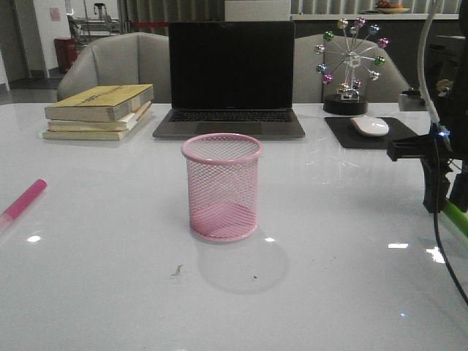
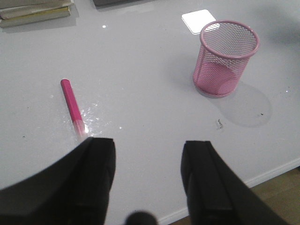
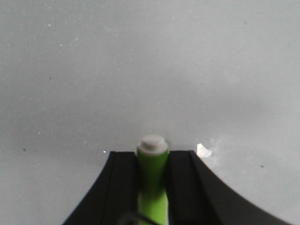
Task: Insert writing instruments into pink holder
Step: 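Lift the green marker and carry it above the pink holder, then lower the green marker into the holder and open the right gripper, then withdraw the right gripper away from the holder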
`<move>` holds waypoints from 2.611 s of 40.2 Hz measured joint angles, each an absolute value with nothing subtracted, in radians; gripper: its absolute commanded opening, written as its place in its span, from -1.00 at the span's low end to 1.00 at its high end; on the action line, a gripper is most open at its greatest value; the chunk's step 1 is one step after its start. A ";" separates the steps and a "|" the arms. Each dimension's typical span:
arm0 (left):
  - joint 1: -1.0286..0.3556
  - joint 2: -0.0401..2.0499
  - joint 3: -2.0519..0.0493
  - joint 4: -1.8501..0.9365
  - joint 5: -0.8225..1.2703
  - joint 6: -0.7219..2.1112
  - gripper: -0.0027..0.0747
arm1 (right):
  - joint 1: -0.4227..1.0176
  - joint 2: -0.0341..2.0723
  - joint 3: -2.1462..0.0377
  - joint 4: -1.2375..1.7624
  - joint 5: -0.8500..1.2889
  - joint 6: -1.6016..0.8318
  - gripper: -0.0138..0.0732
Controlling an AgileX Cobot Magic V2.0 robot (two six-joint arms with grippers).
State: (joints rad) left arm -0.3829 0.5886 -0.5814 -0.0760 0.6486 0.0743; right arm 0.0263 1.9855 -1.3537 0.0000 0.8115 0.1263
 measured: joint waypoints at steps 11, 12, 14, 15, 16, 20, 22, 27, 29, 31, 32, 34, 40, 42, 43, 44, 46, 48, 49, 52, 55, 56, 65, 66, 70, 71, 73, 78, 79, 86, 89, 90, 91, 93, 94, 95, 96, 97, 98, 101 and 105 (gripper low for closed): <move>-0.383 0.589 -0.581 -0.076 0.649 0.074 -0.10 | 0.131 1.670 -1.074 0.000 0.475 0.090 -0.51; -0.383 0.589 -0.581 -0.076 0.649 0.074 -0.11 | 0.144 1.643 -1.050 0.000 0.445 0.088 -0.51; -0.383 0.589 -0.581 -0.076 0.649 0.074 -0.14 | 0.176 1.582 -0.999 0.000 0.375 0.088 -0.51; -0.383 0.589 -0.581 -0.076 0.647 0.074 -0.15 | 0.189 1.557 -0.979 0.000 0.347 0.088 -0.51; -0.383 0.589 -0.581 -0.076 0.647 0.074 -0.16 | 0.213 1.525 -0.952 0.000 0.308 0.086 -0.51; -0.383 0.589 -0.581 -0.076 0.647 0.074 -0.22 | 0.280 1.422 -0.864 0.000 0.162 0.086 -0.51; -0.383 0.589 -0.581 -0.076 0.647 0.074 -0.25 | 0.317 1.378 -0.825 0.000 0.082 0.084 -0.51; -0.383 0.589 -0.581 -0.076 0.647 0.074 -0.34 | 0.417 1.308 -0.746 -0.013 -0.158 0.080 -0.51; -0.383 0.589 -0.581 -0.076 0.647 0.074 -0.38 | 0.454 1.302 -0.726 -0.026 -0.269 0.080 -0.51; -0.383 0.589 -0.581 -0.076 0.647 0.074 -0.41 | 0.489 1.302 -0.715 -0.040 -0.359 0.080 -0.51; -0.383 0.589 -0.581 -0.076 0.647 0.074 -0.43 | 0.507 1.306 -0.714 -0.047 -0.395 0.080 -0.51; -0.383 0.589 -0.581 -0.076 0.647 0.074 -0.46 | 0.537 1.319 -0.711 -0.057 -0.484 0.080 -0.51; -0.383 0.589 -0.581 -0.076 0.647 0.074 -0.55 | 0.582 1.411 -0.711 -0.083 -0.758 0.080 -0.51; -0.383 0.589 -0.581 -0.076 0.647 0.074 -0.58 | 0.582 1.449 -0.711 -0.083 -0.829 0.079 -0.51; -0.383 0.589 -0.581 -0.076 0.647 0.074 -0.60 | 0.582 1.470 -0.711 -0.083 -0.864 0.079 -0.51; -0.383 0.589 -0.581 -0.076 0.647 0.074 -0.61 | 0.582 1.492 -0.711 -0.083 -0.897 0.079 -0.51; -0.383 0.589 -0.581 -0.076 0.647 0.074 -0.64 | 0.582 1.530 -0.711 -0.083 -0.948 0.079 -0.51; -0.383 0.589 -0.581 -0.076 0.647 0.074 -0.67 | 0.582 1.567 -0.711 -0.083 -0.987 0.079 -0.51; -0.383 0.589 -0.581 -0.076 0.647 0.074 -0.68 | 0.582 1.581 -0.711 -0.083 -0.999 0.079 -0.51; -0.383 0.589 -0.581 -0.076 0.647 0.074 -0.70 | 0.582 1.635 -0.711 -0.083 -1.028 0.079 -0.51; -0.383 0.589 -0.581 -0.076 0.647 0.074 -0.70 | 0.582 1.681 -0.711 -0.083 -1.034 0.079 -0.50; -0.383 0.589 -0.581 -0.076 0.647 0.074 -0.70 | 0.582 1.693 -0.711 -0.083 -1.034 0.079 -0.50; -0.383 0.589 -0.581 -0.076 0.647 0.074 -0.70 | 0.582 1.786 -0.717 -0.083 -0.996 0.079 -0.22; -0.383 0.589 -0.581 -0.076 0.647 0.074 -0.70 | 0.582 1.791 -0.717 -0.083 -0.986 0.079 -0.16; -0.383 0.589 -0.581 -0.076 0.647 0.074 -0.70 | 0.582 1.801 -0.717 -0.083 -0.925 0.078 0.10; -0.383 0.589 -0.581 -0.076 0.647 0.074 -0.70 | 0.582 1.801 -0.717 -0.083 -0.913 0.078 0.16; -0.383 0.589 -0.581 -0.076 0.647 0.074 -0.70 | 0.582 1.801 -0.717 -0.083 -0.900 0.078 0.28; -0.383 0.589 -0.581 -0.076 0.647 0.074 -0.70 | 0.582 1.795 -0.717 -0.083 -0.886 0.078 0.40; -0.383 0.589 -0.581 -0.076 0.647 0.074 -0.70 | 0.582 1.787 -0.717 -0.083 -0.878 0.078 0.40; -0.383 0.589 -0.581 -0.076 0.647 0.074 -0.70 | 0.582 1.638 -0.717 -0.083 -0.668 0.078 0.39; -0.383 0.589 -0.581 -0.076 0.647 0.074 -0.70 | 0.582 1.542 -0.717 -0.083 -0.528 0.078 0.39; -0.383 0.589 -0.581 -0.076 0.647 0.074 -0.70 | 0.582 1.489 -0.717 -0.083 -0.454 0.078 0.39; -0.383 0.589 -0.581 -0.076 0.647 0.074 -0.70 | 0.582 1.456 -0.717 -0.083 -0.408 0.078 0.39; -0.383 0.589 -0.581 -0.076 0.647 0.074 -0.70 | 0.582 1.379 -0.717 -0.083 -0.300 0.078 0.39; -0.383 0.589 -0.581 -0.076 0.647 0.074 -0.70 | 0.582 1.333 -0.717 -0.083 -0.240 0.078 0.39; -0.383 0.589 -0.581 -0.076 0.647 0.074 -0.70 | 0.582 1.288 -0.717 -0.083 -0.196 0.078 0.39; -0.383 0.589 -0.581 -0.076 0.647 0.074 -0.70 | 0.582 1.243 -0.717 -0.083 -0.124 0.078 0.39; -0.383 0.589 -0.581 -0.076 0.647 0.074 -0.70 | 0.582 1.209 -0.717 -0.083 -0.081 0.078 0.39; -0.383 0.589 -0.581 -0.076 0.647 0.074 -0.70 | 0.582 1.164 -0.717 -0.083 -0.024 0.078 0.39; -0.383 0.589 -0.581 -0.076 0.647 0.074 -0.70 | 0.582 1.047 -0.717 -0.083 0.125 0.078 0.39; -0.383 0.589 -0.581 -0.076 0.647 0.074 -0.70 | 0.582 0.905 -0.717 -0.083 0.316 0.078 0.39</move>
State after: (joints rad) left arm -0.3829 0.5886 -0.5814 -0.0760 0.6469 0.0743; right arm 0.5816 0.9050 -0.7168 -0.0833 0.3164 0.0777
